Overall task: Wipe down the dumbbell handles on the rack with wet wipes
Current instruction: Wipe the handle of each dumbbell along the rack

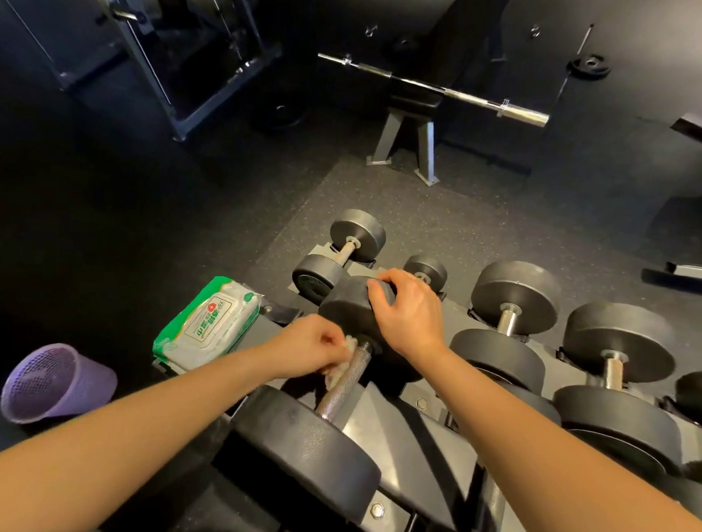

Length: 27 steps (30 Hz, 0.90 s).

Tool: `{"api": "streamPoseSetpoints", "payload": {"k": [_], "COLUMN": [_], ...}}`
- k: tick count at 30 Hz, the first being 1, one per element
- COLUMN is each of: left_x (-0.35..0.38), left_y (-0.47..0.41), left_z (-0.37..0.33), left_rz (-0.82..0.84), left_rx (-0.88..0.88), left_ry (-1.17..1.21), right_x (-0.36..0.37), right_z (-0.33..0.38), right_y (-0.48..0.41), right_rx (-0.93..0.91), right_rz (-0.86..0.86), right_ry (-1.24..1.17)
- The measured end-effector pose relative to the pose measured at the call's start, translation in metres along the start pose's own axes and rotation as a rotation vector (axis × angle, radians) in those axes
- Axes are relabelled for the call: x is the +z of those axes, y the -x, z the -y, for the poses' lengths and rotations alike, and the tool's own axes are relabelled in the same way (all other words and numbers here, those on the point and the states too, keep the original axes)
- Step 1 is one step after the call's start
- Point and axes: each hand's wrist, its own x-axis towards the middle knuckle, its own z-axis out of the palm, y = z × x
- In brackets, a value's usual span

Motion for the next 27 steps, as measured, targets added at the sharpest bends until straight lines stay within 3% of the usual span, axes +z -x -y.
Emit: {"api": "streamPoseSetpoints", "payload": {"k": [2, 5, 8, 15, 21, 24, 27], "left_x": [0.013, 0.024, 0.02, 0.019, 0.01, 0.005, 0.007], "left_y": [-0.005, -0.014, -0.013, 0.013, 0.035, 0.053, 0.082], "left_z": [-0.017, -0.032, -0.041, -0.045, -0.058, -0.059, -0.058], "left_rz": [-0.008, 0.159, 0.264, 0.374, 0.228, -0.102, -0.43], "left_rx": [0.132, 0.209, 0.148, -0.197, -0.295, -0.164, -0.048], "left_ry": [-0.082, -0.451, -0.618, -0.625, -0.76, -0.786, -0.437], "right_x": [-0.001, -0.002, -0.003, -0.007, -0.024, -0.038, -0.049], "right_z": [0.001, 0.002, 0.003, 0.007, 0.019, 0.027, 0.037], "right_y": [0.0, 0.001, 0.002, 0.003, 0.004, 0.022, 0.052], "right_rx": [0.0, 0.005, 0.012, 0.052, 0.088, 0.009, -0.09], "right_rz": [0.007, 0.008, 0.015, 0.067, 0.291, 0.271, 0.147], "right_ry": [0.005, -0.008, 0.003, 0.022, 0.063, 0.167, 0.096]}}
